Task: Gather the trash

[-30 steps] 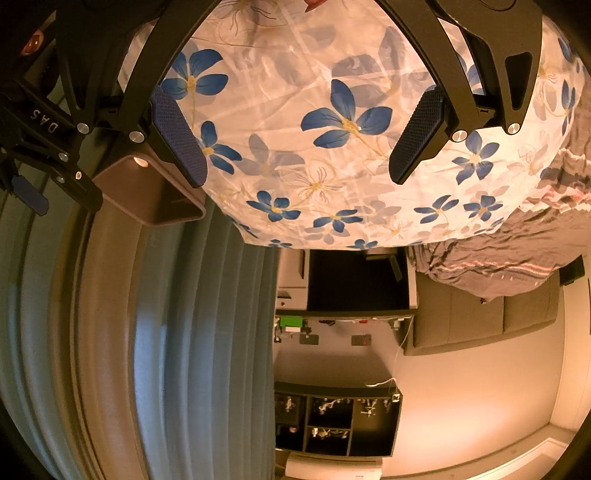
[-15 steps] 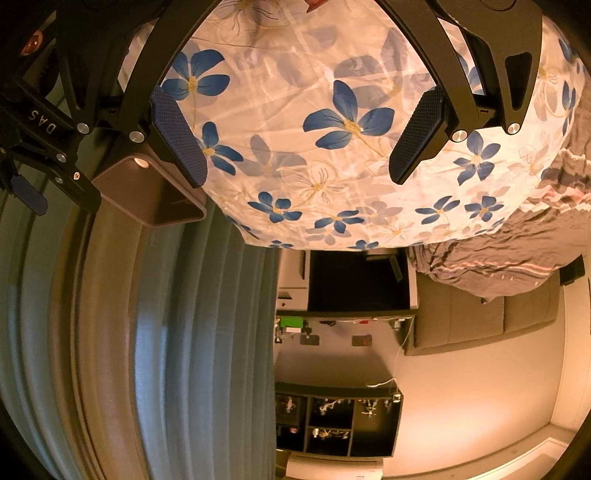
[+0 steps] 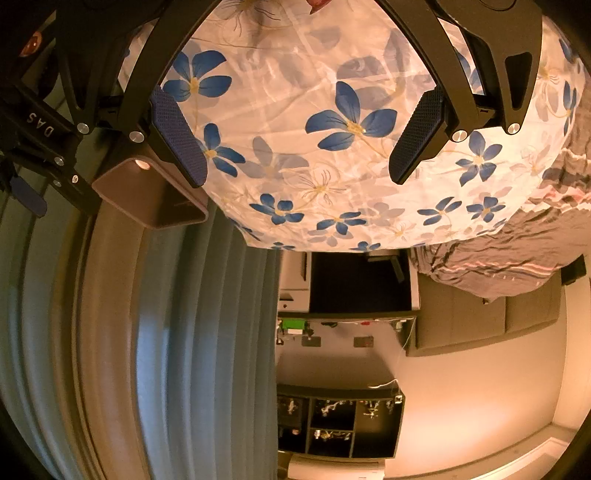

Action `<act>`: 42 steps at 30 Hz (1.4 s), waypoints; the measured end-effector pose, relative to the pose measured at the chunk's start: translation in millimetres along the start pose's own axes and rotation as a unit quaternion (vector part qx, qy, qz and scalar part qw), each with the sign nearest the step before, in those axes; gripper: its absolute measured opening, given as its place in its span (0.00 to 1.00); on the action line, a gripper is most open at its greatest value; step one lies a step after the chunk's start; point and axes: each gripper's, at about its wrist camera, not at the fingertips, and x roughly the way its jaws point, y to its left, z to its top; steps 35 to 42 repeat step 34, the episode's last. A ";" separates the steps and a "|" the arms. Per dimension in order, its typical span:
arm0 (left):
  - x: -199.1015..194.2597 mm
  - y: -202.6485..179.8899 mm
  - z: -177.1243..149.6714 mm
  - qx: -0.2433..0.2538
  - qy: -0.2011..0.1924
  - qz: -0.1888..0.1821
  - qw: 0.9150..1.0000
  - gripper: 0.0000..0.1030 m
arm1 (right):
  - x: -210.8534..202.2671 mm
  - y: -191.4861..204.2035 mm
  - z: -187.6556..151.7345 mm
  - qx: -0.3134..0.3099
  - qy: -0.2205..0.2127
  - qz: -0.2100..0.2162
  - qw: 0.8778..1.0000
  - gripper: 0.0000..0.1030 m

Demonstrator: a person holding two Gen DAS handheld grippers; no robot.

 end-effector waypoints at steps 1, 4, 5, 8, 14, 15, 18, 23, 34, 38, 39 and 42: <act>0.3 0.2 0.2 0.000 0.000 0.000 1.000 0.94 | 0.0 0.0 0.0 0.000 0.000 0.000 1.000 0.95; -0.1 0.0 0.2 0.000 0.000 0.000 1.000 0.94 | -0.5 -0.6 0.2 0.001 -0.001 -0.001 1.000 0.95; 0.2 0.7 0.4 0.000 0.000 0.000 1.000 0.94 | -1.2 -1.6 -0.2 0.001 -0.001 -0.002 1.000 0.95; 0.0 0.6 0.5 0.000 0.001 0.002 1.000 0.94 | -1.2 -1.8 -0.3 0.001 -0.001 -0.001 1.000 0.95; -0.8 -1.8 -1.9 -0.003 0.004 -0.008 1.000 0.94 | -1.6 -2.5 -0.5 0.002 -0.001 -0.002 1.000 0.95; -0.4 -2.3 -3.0 -0.003 0.002 -0.008 1.000 0.94 | -1.4 -2.5 -0.5 0.001 0.000 -0.003 1.000 0.95; -1.0 -1.8 -4.1 -0.002 -0.003 -0.001 1.000 0.94 | -2.5 -3.4 -0.6 0.002 0.001 -0.004 1.000 0.95; 1.3 -1.3 -4.1 0.009 -0.003 0.023 1.000 0.91 | -3.2 -4.0 -1.0 0.003 -0.001 -0.006 1.000 0.95; 2.1 -2.0 0.6 0.010 0.005 0.029 1.000 0.94 | -3.6 -3.5 -1.7 0.006 -0.002 -0.008 1.000 0.95; 2.1 -2.0 0.6 0.010 0.005 0.029 1.000 0.94 | -3.6 -3.5 -1.7 0.006 -0.002 -0.008 1.000 0.95; 2.1 -2.0 0.6 0.010 0.005 0.029 1.000 0.94 | -3.6 -3.5 -1.7 0.006 -0.002 -0.008 1.000 0.95; 2.1 -2.0 0.6 0.010 0.005 0.029 1.000 0.94 | -3.6 -3.5 -1.7 0.006 -0.002 -0.008 1.000 0.95</act>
